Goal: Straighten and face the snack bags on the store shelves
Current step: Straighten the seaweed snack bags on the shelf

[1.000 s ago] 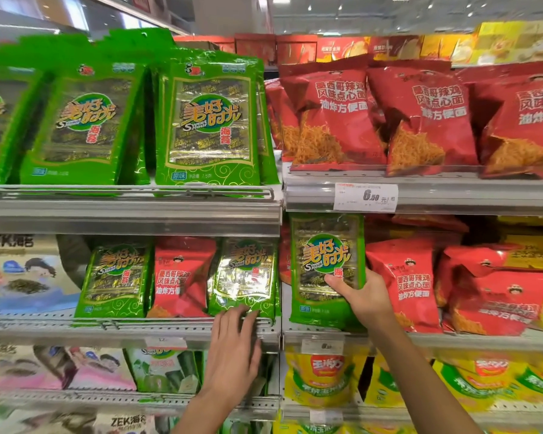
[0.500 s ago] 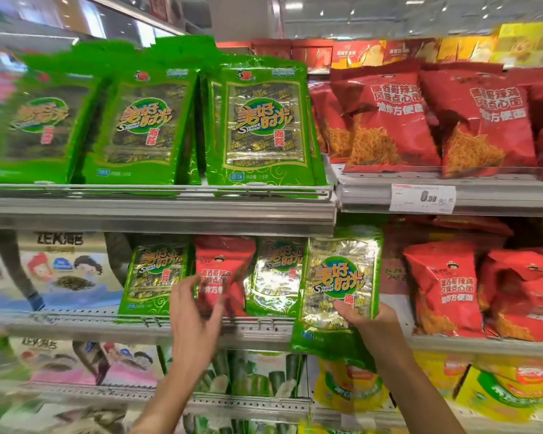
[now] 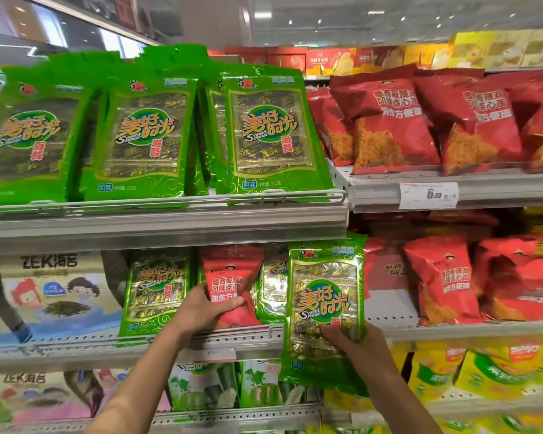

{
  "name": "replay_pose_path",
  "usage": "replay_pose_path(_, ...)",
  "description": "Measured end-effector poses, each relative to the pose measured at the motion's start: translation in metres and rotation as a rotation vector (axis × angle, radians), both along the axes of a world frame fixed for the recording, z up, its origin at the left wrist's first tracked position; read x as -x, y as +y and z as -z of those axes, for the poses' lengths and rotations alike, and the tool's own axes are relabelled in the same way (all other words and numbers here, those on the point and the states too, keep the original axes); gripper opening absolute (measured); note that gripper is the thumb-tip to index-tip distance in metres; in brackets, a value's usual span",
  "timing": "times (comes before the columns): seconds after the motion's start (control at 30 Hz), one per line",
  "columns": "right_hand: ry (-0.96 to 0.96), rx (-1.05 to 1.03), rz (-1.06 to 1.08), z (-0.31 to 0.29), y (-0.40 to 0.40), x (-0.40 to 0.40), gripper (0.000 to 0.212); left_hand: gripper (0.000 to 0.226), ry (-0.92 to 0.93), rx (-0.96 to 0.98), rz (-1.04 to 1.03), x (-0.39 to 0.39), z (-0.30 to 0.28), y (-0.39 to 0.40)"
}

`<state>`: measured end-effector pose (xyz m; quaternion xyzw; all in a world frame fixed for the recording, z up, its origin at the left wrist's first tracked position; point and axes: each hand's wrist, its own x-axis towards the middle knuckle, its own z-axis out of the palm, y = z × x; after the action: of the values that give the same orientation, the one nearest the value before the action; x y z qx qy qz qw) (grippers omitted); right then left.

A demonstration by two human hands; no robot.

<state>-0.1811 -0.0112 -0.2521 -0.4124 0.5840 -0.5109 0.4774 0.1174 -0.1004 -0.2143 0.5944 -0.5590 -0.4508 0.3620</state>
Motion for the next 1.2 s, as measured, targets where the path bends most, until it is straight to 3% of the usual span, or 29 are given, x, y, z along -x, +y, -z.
replay_pose_path(0.23, -0.012, -0.044, 0.023, -0.001, 0.010, -0.011, 0.030, 0.051, 0.038, -0.167, 0.016, 0.002, -0.010, -0.006)
replay_pose_path(0.33, -0.013, -0.050, 0.031, -0.001, 0.011, -0.014, 0.028, 0.064, 0.069, -0.162, 0.020, 0.004, -0.009, -0.004)
replay_pose_path(0.5, -0.002, -0.011, 0.015, -0.006, 0.008, -0.020, 0.024, 0.065, 0.118, -0.126, 0.021, 0.004, -0.010, 0.001)
replay_pose_path(0.67, -0.009, 0.006, 0.008, -0.015, -0.002, -0.027, 0.024, 0.094, 0.256, -0.034, -0.123, -0.004, -0.009, 0.002)
replay_pose_path(0.87, 0.017, 0.113, -0.015, -0.032, -0.021, -0.043, 0.021, 0.066, 0.363, 0.041, -0.266, -0.028, -0.019, 0.018)
replay_pose_path(0.93, -0.012, 0.128, -0.042, -0.036, -0.034, -0.053, 0.038, 0.058, 0.386, 0.071, -0.304, -0.039, -0.022, 0.032)
replay_pose_path(1.07, -0.002, 0.057, -0.065, -0.038, -0.068, -0.081, 0.109, 0.055, 0.378, 0.083, -0.355, -0.064, -0.015, 0.069)
replay_pose_path(1.2, -0.039, 0.043, -0.108, -0.045, -0.097, -0.121, 0.115, 0.054, 0.367, 0.037, -0.416, -0.086, 0.001, 0.106)
